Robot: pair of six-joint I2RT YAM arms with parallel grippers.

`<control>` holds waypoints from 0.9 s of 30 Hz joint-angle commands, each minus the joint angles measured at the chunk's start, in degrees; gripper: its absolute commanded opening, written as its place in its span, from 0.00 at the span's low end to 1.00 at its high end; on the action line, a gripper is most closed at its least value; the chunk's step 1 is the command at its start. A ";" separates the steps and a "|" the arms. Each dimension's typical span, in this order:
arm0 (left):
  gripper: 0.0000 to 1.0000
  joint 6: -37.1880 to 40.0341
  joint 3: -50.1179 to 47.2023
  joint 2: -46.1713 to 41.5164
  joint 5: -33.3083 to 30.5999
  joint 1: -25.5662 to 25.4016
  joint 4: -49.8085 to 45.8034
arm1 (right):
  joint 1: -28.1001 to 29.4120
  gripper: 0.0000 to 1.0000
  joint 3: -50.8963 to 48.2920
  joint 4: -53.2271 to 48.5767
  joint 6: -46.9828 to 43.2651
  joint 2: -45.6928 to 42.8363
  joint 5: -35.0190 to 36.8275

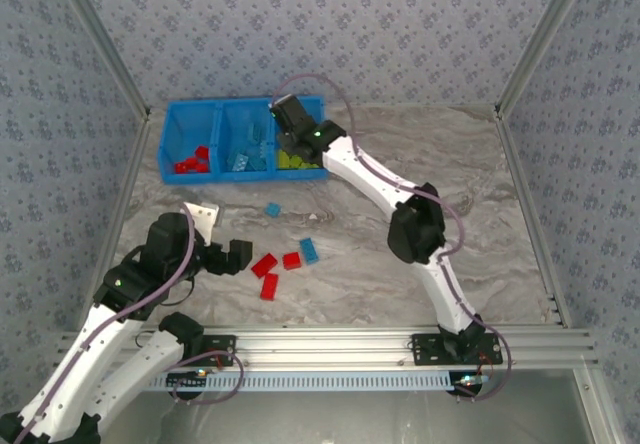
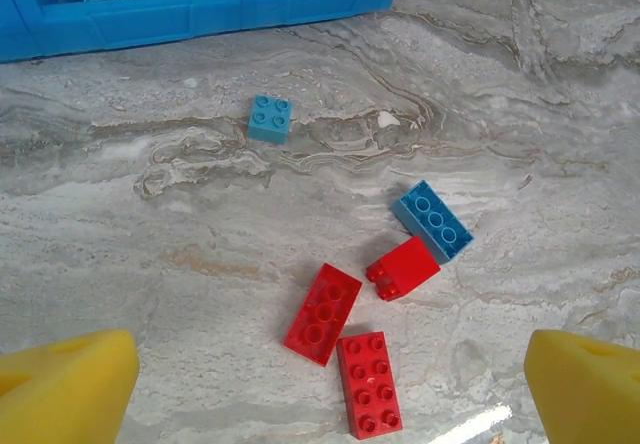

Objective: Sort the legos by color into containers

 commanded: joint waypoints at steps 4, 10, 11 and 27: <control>0.99 -3.69 0.85 0.89 1.16 0.17 0.53 | 8.26 0.54 -20.31 -0.59 3.22 -22.36 -9.06; 0.99 -8.68 -2.90 2.21 5.65 -1.67 16.12 | 19.25 0.62 -38.46 0.05 11.00 -37.36 -8.99; 0.99 -8.69 -3.03 3.78 5.52 -2.15 18.30 | 20.70 0.62 -41.58 0.78 14.14 -39.19 -9.37; 0.99 3.97 7.61 50.88 -3.04 3.36 28.64 | 32.41 0.66 -46.43 -4.75 25.59 -36.73 -1.93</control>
